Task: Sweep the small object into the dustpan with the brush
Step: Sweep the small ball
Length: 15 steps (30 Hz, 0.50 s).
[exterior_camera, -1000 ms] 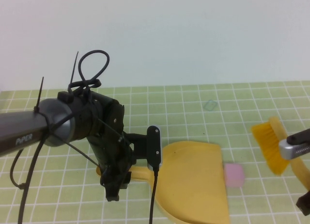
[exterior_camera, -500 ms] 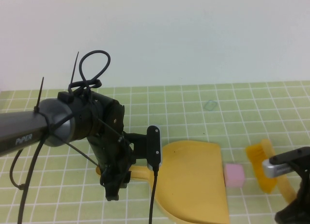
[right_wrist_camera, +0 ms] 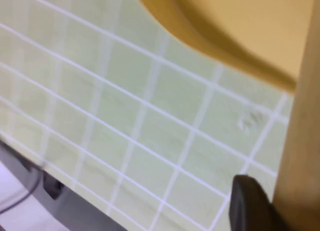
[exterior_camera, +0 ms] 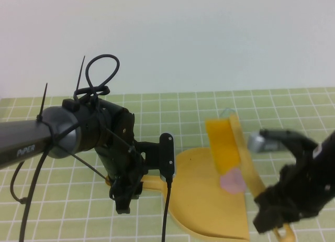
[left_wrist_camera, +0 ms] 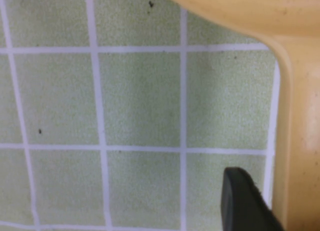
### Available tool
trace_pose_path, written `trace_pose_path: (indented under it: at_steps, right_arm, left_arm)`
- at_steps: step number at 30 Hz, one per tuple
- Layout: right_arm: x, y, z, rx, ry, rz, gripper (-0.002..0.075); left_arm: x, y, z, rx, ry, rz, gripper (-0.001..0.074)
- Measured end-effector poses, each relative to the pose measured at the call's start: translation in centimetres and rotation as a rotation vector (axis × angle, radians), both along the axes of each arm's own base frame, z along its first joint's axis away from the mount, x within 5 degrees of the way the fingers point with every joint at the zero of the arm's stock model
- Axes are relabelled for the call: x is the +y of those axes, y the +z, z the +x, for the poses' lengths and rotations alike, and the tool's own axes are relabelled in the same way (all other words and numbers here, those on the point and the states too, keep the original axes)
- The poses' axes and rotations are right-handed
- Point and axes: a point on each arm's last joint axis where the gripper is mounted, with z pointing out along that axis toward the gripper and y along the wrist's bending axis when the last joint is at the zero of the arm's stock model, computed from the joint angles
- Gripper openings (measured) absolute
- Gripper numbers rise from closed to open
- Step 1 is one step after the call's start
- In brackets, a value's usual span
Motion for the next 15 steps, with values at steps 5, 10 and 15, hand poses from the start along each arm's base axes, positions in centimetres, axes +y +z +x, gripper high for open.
trace_pose_path:
  at_steps: [5,10,15]
  right_arm:
    - [-1.2,1.5,0.6,-0.071,-0.007,-0.142,-0.0003]
    - [-3.0,-0.4,0.7,-0.005,-0.009,-0.37,-0.0003]
    - [-2.8,-3.4,0.4,0.065,-0.009,-0.37,-0.0003]
  left_arm:
    - [0.0,0.0,0.0,0.0,0.0,0.0,0.0213]
    - [0.0,0.0,0.0,0.0,0.002,-0.001,0.0213]
    - [-0.1,-0.5,0.1,0.01,0.003,0.004,0.0213]
